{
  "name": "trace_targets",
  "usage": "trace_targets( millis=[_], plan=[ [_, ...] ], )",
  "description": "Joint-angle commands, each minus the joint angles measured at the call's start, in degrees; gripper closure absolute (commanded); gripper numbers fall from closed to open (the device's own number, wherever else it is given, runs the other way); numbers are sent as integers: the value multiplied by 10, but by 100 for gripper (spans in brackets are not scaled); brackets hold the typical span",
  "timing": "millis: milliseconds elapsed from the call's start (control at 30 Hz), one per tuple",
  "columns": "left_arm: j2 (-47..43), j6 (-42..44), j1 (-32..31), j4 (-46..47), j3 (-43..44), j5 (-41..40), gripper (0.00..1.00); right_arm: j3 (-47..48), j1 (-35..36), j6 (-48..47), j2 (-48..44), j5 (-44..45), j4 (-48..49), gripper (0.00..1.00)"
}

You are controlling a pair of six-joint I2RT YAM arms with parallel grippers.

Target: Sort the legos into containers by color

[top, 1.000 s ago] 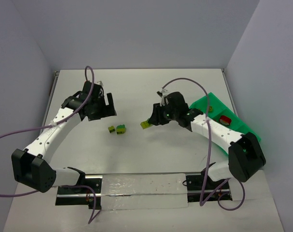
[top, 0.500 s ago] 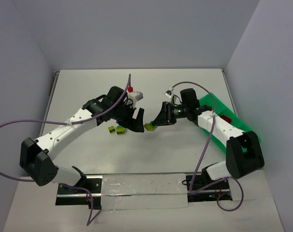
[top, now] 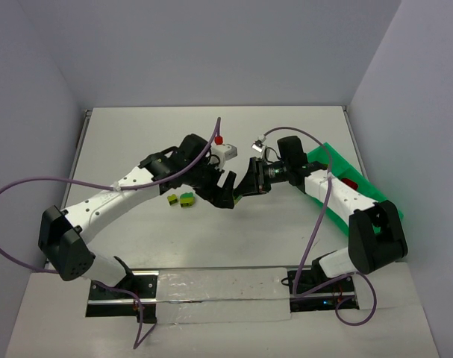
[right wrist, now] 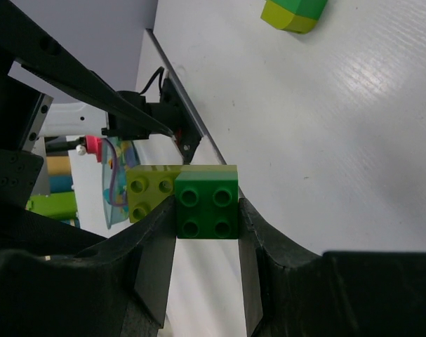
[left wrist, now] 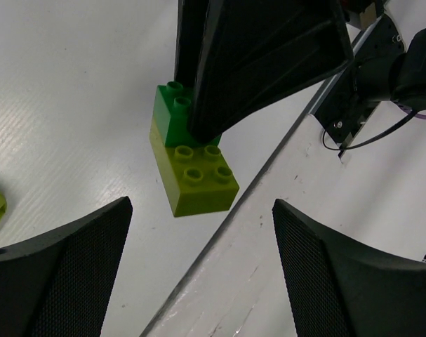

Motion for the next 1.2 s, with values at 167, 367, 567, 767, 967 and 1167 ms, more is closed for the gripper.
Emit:
trace_targets(
  millis=[167,367,567,767,967,1167],
  plan=[
    [11,2,-14,39,34,-41,22,23,-4,7,-10,-29,-2,99],
    [13,0,-20,47,32,-58,30,23,-4,8,-13,-34,-3,99],
    [20,-3,-29,53,36,-62,46,22,-3,12,-19,-38,-3,98],
    [26,-2,-32,39,47,-73,100,20,-6,17,-20,-35,-1,98],
    [7,4,-32,30,25,-80,100,6,-66,21,-42,-30,-1,98],
    [-7,-1,-32,36,6,-97,100,31,-156,-72,-78,28,-140,98]
  ],
)
